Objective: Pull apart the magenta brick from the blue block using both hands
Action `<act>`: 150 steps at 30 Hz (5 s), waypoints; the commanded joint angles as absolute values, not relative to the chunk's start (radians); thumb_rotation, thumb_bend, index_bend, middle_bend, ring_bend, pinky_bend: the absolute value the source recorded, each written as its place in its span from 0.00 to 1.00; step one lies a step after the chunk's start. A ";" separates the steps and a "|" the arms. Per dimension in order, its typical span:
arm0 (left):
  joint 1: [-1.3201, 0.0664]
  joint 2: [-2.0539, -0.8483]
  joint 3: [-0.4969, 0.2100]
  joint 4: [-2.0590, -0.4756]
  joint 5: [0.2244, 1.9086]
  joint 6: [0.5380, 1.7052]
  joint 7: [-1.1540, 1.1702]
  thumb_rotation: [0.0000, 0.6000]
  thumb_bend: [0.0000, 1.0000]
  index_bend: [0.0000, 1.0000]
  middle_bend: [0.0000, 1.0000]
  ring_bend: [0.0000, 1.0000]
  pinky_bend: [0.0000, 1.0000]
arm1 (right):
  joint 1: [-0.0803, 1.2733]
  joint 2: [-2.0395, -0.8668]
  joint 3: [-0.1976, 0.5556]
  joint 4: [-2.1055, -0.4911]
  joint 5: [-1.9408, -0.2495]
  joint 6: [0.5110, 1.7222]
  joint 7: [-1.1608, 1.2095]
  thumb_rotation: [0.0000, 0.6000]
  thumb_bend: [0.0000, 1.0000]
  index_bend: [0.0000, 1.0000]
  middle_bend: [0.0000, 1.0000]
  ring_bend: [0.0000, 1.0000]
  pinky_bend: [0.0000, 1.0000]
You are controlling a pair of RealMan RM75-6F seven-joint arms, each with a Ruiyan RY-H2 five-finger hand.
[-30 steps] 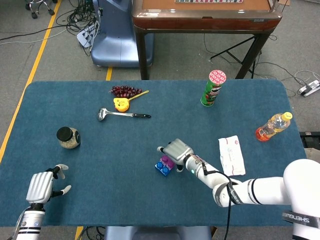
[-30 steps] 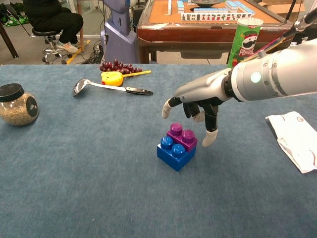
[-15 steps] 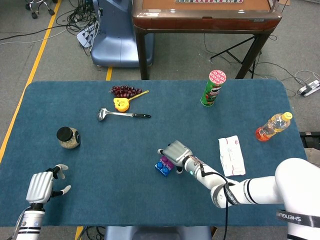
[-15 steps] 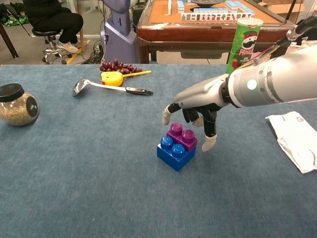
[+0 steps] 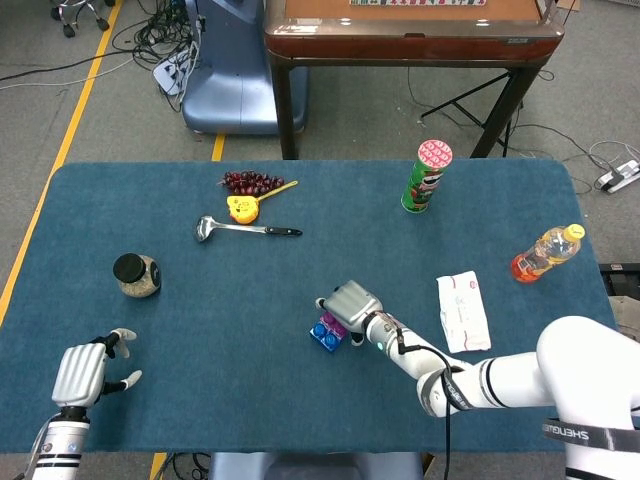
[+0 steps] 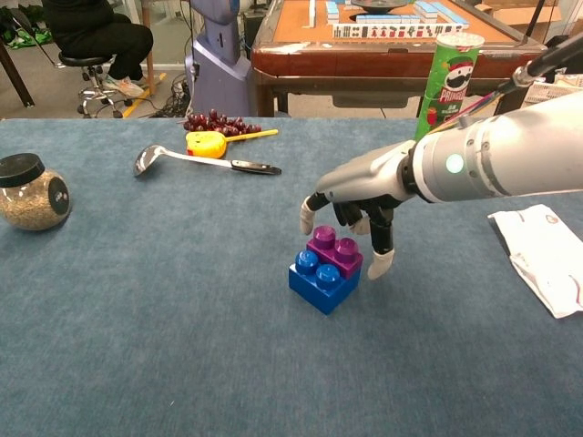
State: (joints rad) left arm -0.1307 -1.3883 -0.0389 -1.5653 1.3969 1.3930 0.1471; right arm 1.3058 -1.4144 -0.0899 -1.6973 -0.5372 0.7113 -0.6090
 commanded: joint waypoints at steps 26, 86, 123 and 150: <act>-0.129 -1.394 -0.036 -1.559 1.397 1.390 0.145 1.00 0.08 0.46 0.52 0.52 0.73 | 1.288 -1.455 -0.089 -1.666 -0.581 0.750 -0.601 1.00 0.09 0.38 1.00 0.96 1.00; -0.502 -1.457 -0.373 -1.813 1.100 1.169 0.290 1.00 0.00 0.26 1.00 1.00 1.00 | 1.076 -1.171 0.146 -1.792 -0.654 0.854 -0.284 1.00 0.20 0.65 1.00 0.97 1.00; -0.785 -1.524 -0.471 -1.886 0.594 1.203 0.338 0.84 0.00 0.26 1.00 1.00 1.00 | 1.160 -1.306 0.300 -1.758 -0.582 0.907 -0.339 1.00 0.26 0.65 1.00 0.98 1.00; -0.849 -1.555 -0.449 -1.872 0.556 1.255 0.388 0.89 0.00 0.21 1.00 1.00 1.00 | 1.200 -1.378 0.322 -1.700 -0.557 0.912 -0.359 1.00 0.26 0.65 1.00 0.98 1.00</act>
State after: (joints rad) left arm -0.8474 -1.5538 -0.4489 -1.8728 0.5572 1.2542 0.3874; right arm 1.1998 -1.3781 0.3218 -1.7001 -0.5567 0.9114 -0.3589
